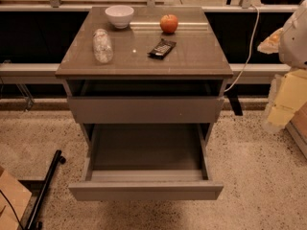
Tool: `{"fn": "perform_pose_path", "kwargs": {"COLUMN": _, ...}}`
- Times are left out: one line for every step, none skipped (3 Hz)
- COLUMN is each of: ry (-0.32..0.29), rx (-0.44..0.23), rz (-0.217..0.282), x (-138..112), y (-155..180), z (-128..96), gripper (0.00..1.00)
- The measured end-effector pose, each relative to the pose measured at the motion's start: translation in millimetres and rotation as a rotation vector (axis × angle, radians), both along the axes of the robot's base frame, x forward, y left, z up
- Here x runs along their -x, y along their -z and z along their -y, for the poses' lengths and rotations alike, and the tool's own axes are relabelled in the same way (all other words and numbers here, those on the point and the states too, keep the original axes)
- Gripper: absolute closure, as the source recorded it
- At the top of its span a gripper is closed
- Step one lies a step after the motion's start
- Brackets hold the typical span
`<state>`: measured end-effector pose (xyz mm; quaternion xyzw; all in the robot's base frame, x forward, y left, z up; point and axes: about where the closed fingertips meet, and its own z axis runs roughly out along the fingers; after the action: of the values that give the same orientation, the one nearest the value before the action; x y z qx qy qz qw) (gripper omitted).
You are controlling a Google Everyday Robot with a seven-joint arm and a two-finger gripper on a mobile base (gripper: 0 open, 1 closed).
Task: Place water bottle into middle drawer
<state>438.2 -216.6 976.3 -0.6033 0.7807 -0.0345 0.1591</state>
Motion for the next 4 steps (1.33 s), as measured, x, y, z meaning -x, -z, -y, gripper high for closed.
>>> {"fn": "perform_pose_path", "kwargs": {"ry": 0.0, "rx": 0.0, "rz": 0.0, "x": 0, "y": 0, "z": 0, "gripper": 0.0}}
{"fn": "perform_pose_path", "kwargs": {"ry": -0.019, "rx": -0.052, "rz": 0.028, "x": -14, "y": 10, "z": -21, "gripper": 0.0}}
{"fn": "perform_pose_path", "kwargs": {"ry": -0.046, "rx": -0.142, "rz": 0.032, "x": -49, "y": 29, "z": -62, "gripper": 0.0}}
{"fn": "perform_pose_path", "kwargs": {"ry": -0.045, "rx": -0.146, "rz": 0.035, "x": -51, "y": 31, "z": -62, "gripper": 0.0}}
